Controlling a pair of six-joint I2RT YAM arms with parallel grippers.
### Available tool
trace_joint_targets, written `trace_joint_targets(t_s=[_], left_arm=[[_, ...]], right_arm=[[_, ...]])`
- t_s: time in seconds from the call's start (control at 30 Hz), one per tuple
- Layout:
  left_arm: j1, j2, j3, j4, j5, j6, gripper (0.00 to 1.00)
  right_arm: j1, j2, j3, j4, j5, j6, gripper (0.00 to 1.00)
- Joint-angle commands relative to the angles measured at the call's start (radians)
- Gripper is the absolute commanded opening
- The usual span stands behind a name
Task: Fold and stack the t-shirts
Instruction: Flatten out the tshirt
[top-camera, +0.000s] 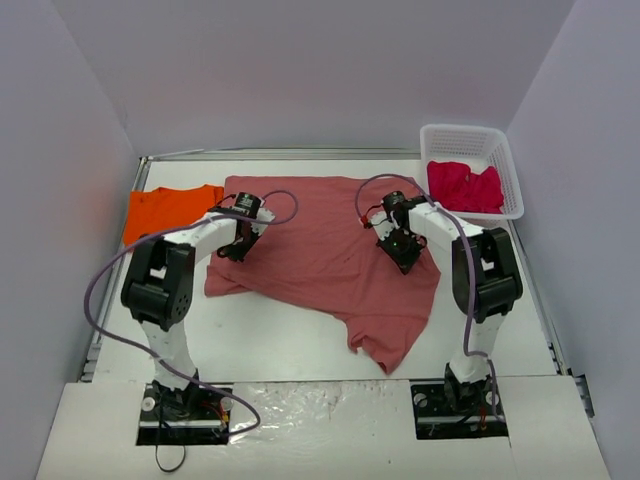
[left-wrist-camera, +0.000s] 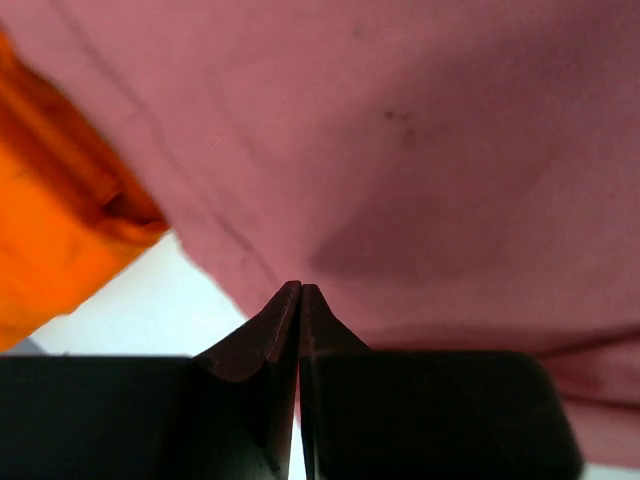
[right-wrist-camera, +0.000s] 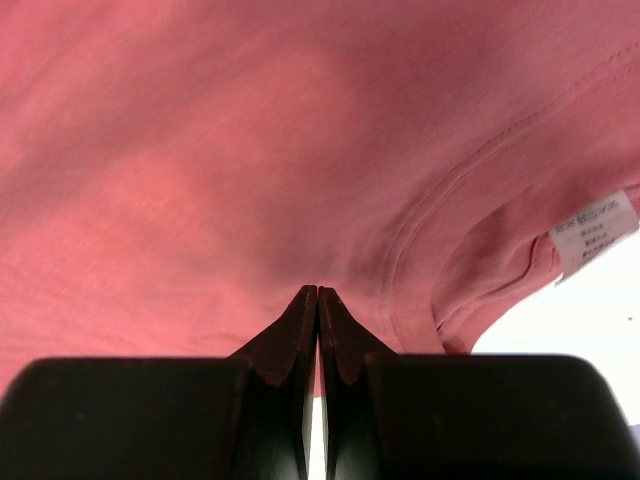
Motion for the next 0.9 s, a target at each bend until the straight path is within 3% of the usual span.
trace_joint_targets(t_s=[0.0, 0.43, 0.87], left_arm=[[0.001, 0.040, 0.056, -0.014, 0.047, -0.027, 0.02], [0.024, 0.193, 0.177, -0.080, 0.075, -0.047, 0.02], [0.047, 0.373, 0.444, -0.116, 0.019, -0.099, 0.02]], right_arm=[[-0.024, 0.040, 0.043, -0.016, 0.008, 0.012, 0.00], [-0.050, 0.224, 0.175, -0.012, 0.028, 0.041, 0.00], [-0.087, 0.455, 0.532, -0.032, 0.065, 0.059, 0.00]])
